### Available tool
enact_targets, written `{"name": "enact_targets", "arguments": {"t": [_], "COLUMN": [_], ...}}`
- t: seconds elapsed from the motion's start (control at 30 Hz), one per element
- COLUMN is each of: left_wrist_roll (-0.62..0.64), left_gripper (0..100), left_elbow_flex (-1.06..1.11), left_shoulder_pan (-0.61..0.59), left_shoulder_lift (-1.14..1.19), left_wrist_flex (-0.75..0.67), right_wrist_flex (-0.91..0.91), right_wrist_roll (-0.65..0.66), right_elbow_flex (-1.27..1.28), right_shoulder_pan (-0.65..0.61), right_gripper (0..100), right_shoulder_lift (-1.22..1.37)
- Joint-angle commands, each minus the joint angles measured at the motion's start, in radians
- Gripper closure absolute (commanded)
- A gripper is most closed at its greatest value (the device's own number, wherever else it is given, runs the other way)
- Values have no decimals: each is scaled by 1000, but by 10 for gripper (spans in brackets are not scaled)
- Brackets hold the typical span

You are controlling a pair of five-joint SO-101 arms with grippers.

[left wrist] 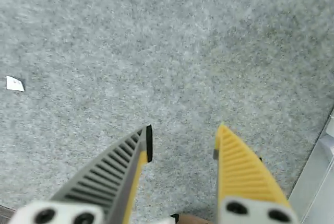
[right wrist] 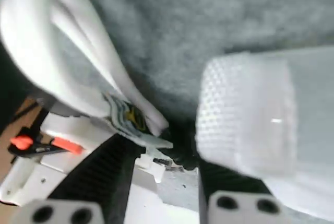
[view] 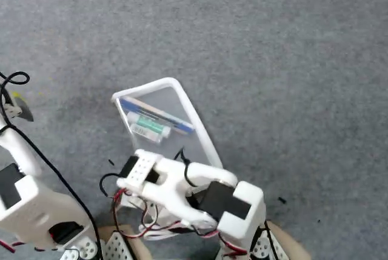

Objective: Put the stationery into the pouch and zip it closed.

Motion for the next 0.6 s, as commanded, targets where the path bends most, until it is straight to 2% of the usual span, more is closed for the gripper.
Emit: {"name": "enact_targets", "arguments": {"t": [0.0, 0.23, 0.3, 0.37, 0.57], "left_wrist_roll": [-9, -9, -9, -9, -9], "left_gripper": [784, 783, 783, 784, 784], "left_elbow_flex": [-62, -62, -62, -61, -53], "left_shoulder_pan": [-18, -13, -13, -15, -16], "left_shoulder_lift": [-51, -51, -51, -51, -51], "left_wrist_flex": [14, 14, 14, 14, 14], "right_wrist_flex": [-37, 2, 5, 2, 21], "right_wrist_roll": [46, 63, 63, 63, 57], "right_elbow_flex": [-33, -18, -18, -21, -58], "right_shoulder_pan": [87, 117, 117, 118, 138], "right_gripper": [825, 832, 884, 984, 986], "right_shoulder_lift": [35, 35, 35, 28, 19]}}
